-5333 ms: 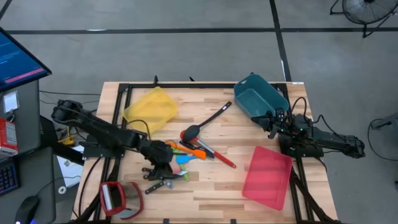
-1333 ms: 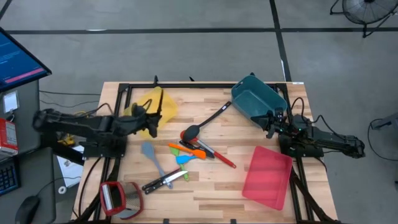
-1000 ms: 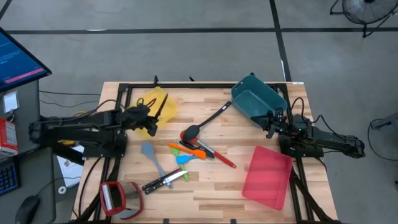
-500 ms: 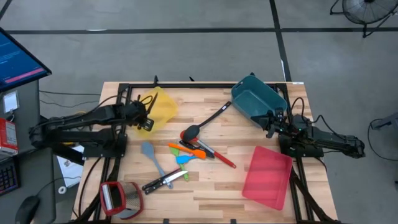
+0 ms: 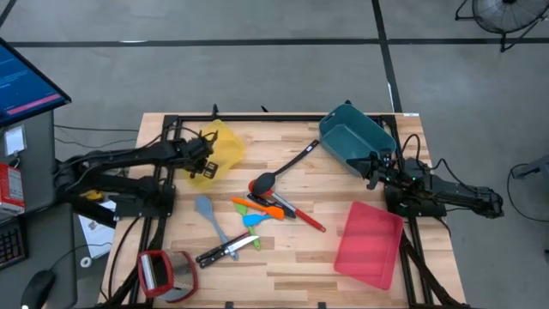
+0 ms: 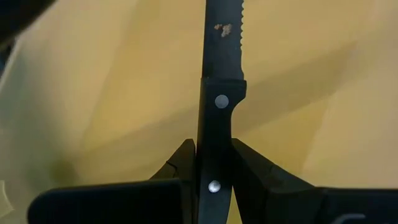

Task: Pick & Place Kitchen Items
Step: Put the bottom black knife into the yellow bin

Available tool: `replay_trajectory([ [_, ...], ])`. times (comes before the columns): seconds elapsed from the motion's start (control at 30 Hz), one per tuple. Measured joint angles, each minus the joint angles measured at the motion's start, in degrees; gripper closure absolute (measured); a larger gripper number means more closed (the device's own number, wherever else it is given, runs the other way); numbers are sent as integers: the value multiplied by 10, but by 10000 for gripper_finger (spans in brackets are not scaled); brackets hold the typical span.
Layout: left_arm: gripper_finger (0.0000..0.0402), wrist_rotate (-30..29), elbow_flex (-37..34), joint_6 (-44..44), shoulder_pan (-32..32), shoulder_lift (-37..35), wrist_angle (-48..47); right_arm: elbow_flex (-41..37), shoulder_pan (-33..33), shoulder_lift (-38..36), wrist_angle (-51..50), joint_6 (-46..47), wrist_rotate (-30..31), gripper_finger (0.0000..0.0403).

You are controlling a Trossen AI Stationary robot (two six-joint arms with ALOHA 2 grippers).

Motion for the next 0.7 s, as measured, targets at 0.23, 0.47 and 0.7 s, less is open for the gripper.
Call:
replay_trajectory([
  [0.23,352,8,0,4,6,57,40,0,0,0,0,0,0,387],
  [0.47,351,19,0,13,6,87,46,0,0,0,0,0,0,385],
  [0.7,347,40,0,21,6,90,50,0,0,0,0,0,0,386],
])
